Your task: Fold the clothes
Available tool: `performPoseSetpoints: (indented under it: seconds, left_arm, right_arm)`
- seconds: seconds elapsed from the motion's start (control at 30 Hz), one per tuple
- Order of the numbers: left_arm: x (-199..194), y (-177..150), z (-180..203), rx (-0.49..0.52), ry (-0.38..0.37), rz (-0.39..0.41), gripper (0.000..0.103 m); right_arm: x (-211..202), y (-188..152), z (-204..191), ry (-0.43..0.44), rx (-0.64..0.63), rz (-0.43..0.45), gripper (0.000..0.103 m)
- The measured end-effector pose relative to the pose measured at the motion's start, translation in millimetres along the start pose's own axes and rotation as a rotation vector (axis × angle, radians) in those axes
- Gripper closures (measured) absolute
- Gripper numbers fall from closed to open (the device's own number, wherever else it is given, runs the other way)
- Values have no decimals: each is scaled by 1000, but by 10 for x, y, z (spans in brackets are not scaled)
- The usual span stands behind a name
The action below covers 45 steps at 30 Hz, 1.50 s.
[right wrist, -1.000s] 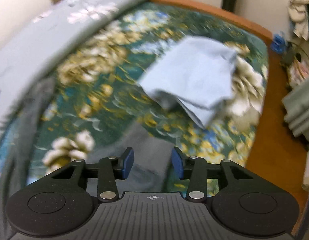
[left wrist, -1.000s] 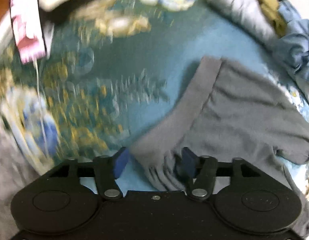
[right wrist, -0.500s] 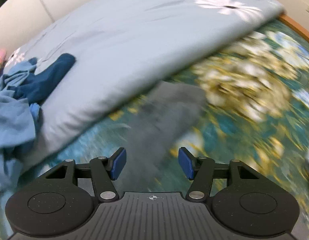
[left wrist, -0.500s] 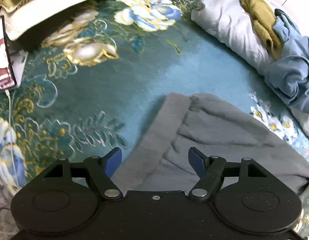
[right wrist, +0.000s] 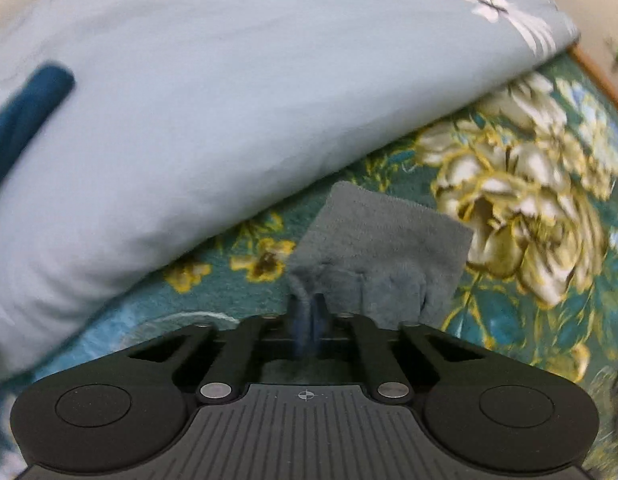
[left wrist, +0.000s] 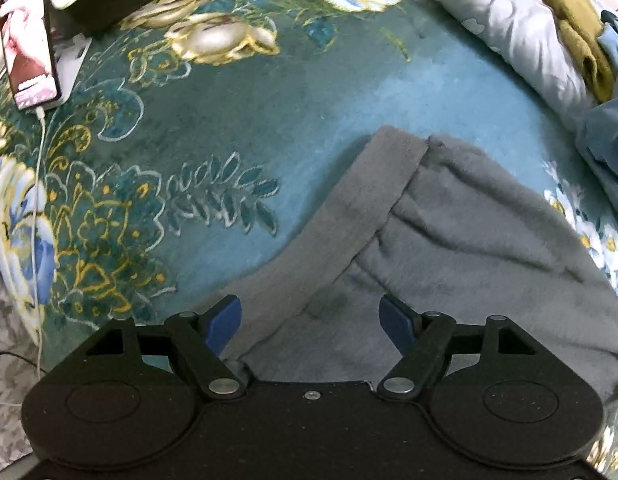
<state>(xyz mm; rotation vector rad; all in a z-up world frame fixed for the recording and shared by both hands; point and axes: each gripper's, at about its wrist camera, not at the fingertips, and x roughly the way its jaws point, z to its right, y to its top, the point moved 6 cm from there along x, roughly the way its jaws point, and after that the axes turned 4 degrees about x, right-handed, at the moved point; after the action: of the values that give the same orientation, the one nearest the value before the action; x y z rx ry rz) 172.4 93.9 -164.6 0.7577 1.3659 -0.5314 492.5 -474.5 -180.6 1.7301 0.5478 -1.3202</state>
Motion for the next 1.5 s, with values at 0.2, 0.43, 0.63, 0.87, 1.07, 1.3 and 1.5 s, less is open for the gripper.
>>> performPoseSetpoints:
  seconds: [0.2, 0.43, 0.63, 0.87, 1.07, 1.3, 1.5]
  left_arm:
    - [-45, 180, 225, 59, -26, 35, 29]
    - [56, 175, 323, 105, -27, 13, 28]
    - [94, 203, 302, 151, -1, 14, 28]
    - [1, 236, 239, 143, 5, 31, 27]
    - [4, 57, 149, 141, 18, 0, 25]
    - [12, -125, 174, 186, 12, -30, 25]
    - [-48, -186, 211, 222, 10, -17, 24]
  right_arm:
    - [-875, 168, 420, 232, 117, 176, 102]
    - [-843, -332, 1506, 131, 280, 143, 102]
    - [-292, -812, 1990, -30, 354, 24, 102]
    - [-669, -721, 2260, 10, 369, 110, 101]
    - [-1059, -1259, 2578, 77, 322, 50, 77]
    - [-1084, -1906, 2824, 94, 413, -62, 68]
    - [-825, -1981, 2875, 148, 637, -107, 66]
